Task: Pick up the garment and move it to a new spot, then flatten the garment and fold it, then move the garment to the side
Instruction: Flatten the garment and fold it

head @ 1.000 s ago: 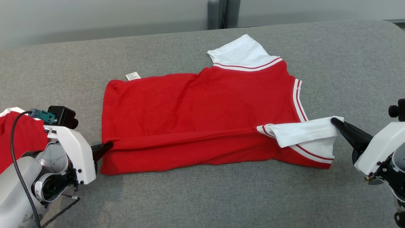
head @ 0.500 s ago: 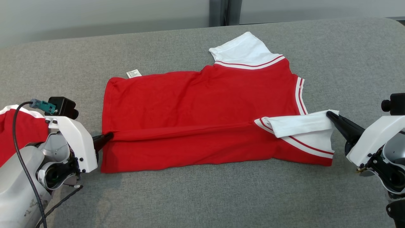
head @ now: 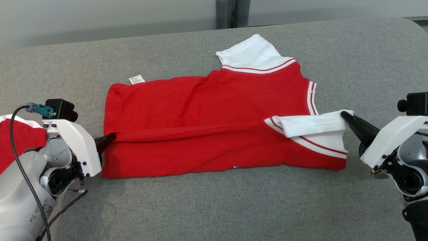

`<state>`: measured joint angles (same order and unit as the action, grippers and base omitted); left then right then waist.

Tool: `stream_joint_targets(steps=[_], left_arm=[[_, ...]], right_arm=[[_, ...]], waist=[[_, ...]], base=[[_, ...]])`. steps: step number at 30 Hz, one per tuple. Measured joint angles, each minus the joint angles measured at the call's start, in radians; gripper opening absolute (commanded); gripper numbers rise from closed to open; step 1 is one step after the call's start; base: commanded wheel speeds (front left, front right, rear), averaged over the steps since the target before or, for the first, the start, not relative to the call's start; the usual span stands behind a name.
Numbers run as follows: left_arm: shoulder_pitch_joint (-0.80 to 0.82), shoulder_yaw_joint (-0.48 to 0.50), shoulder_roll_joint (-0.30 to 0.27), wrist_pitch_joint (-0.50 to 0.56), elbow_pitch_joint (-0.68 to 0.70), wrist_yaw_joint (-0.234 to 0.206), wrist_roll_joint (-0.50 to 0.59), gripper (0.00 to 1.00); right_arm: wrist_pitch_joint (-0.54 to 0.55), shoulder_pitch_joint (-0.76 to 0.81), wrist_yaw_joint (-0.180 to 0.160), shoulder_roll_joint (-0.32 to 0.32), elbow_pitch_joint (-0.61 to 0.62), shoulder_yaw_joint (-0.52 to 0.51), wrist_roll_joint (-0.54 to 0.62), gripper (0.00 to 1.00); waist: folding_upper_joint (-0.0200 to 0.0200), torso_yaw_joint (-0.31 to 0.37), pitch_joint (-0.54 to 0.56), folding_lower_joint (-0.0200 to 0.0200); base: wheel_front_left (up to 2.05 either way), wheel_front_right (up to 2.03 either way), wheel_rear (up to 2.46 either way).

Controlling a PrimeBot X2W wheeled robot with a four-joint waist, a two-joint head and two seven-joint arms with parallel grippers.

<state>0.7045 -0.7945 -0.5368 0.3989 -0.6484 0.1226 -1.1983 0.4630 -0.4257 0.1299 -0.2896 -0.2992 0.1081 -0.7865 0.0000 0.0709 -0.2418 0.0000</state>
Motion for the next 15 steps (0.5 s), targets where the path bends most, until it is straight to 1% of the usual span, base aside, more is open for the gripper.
stream_joint_targets(steps=[1, 2, 3, 4, 11, 15], left_arm=[[0.001, 0.000, 0.004, -0.005, -0.005, 0.001, 0.000, 0.39], [0.001, -0.001, 0.006, -0.010, -0.010, 0.001, 0.000, 0.69], [0.001, -0.001, 0.008, -0.012, -0.014, 0.001, 0.000, 0.91], [0.002, -0.002, 0.009, -0.013, -0.019, 0.002, 0.000, 1.00], [0.007, 0.010, 0.013, -0.040, -0.035, 0.004, -0.027, 1.00], [0.012, 0.026, -0.007, -0.065, -0.022, 0.006, -0.043, 1.00]], right_arm=[[-0.005, -0.002, 0.000, -0.002, -0.004, 0.004, -0.003, 0.39], [-0.009, -0.004, 0.000, -0.004, -0.008, 0.008, -0.005, 0.59], [-0.014, -0.006, 0.000, -0.008, -0.011, 0.011, -0.007, 1.00], [-0.020, -0.008, 0.000, -0.012, -0.014, 0.015, -0.007, 1.00], [-0.071, -0.017, 0.000, -0.023, -0.032, 0.035, -0.022, 1.00], [-0.101, -0.017, 0.000, -0.036, -0.036, 0.039, -0.024, 1.00]], waist=[[0.0000, 0.000, 0.001, 0.0000], [0.0000, 0.001, 0.003, 0.0000], [0.0000, 0.001, 0.003, 0.0000], [0.0000, 0.001, 0.004, 0.0000], [0.0000, -0.003, 0.016, 0.0000], [0.0000, -0.006, 0.028, 0.0000]], base=[[0.00, 0.00, 0.00], [0.00, 0.00, 0.00], [0.00, 0.00, 0.00], [0.00, 0.00, 0.00], [0.00, 0.00, 0.00], [0.00, 0.00, 0.00]])
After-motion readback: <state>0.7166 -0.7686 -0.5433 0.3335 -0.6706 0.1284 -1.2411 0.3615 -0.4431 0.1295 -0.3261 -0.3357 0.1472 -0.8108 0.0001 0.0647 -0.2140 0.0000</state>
